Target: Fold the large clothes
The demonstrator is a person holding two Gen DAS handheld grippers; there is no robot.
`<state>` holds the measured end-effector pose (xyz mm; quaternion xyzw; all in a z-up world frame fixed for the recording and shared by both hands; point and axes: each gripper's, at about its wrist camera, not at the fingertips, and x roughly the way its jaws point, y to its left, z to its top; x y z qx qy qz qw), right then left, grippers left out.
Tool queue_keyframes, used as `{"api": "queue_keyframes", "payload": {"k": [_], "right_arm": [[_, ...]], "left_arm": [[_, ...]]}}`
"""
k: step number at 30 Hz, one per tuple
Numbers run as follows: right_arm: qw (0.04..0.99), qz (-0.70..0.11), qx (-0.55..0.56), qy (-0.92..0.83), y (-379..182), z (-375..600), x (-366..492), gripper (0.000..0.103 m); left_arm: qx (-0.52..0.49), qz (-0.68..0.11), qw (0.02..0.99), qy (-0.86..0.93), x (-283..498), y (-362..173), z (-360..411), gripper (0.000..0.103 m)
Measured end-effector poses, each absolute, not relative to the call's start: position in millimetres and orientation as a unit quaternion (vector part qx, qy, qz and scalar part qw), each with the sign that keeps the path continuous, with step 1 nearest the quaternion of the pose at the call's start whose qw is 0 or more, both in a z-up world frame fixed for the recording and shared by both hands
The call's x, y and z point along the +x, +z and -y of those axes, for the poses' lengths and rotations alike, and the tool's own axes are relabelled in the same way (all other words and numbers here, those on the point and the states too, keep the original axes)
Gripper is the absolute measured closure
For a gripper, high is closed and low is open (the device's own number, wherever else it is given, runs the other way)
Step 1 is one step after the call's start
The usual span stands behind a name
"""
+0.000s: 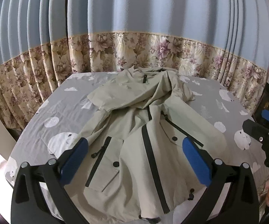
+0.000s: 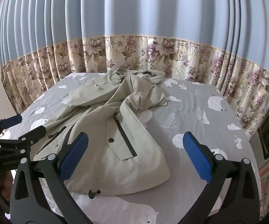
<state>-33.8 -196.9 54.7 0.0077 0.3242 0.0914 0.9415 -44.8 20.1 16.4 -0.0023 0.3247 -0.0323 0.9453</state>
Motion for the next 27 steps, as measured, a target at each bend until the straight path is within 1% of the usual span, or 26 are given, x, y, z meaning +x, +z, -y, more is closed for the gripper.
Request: {"api": "queue_keyframes", "payload": {"k": [8,14,23,27], "right_arm": [[0.938,-0.331,0.025,0.101,42.6,216.0,-1.1,0.003],[0.935,-0.335,0.050,0.102,28.4,247.5,20.6,0.003],[0.933,-0.345,0.057,0.081,20.4,291.0,39.2,0.003],[0.932,-0.350,0.059,0.071,20.4,301.4,40.9,0.003]], "left_arm": [[-0.002,-0.335,0.942,-0.013,-8.7,17.1,-11.1,0.002],[0.030,-0.346,0.938,-0.006,23.5,13.7,22.1,0.002],[0.048,-0.358,0.932,-0.031,58.8,6.1,71.5,0.002],[0.048,-0.359,0.931,-0.039,68.0,5.9,80.2,0.002]]}}
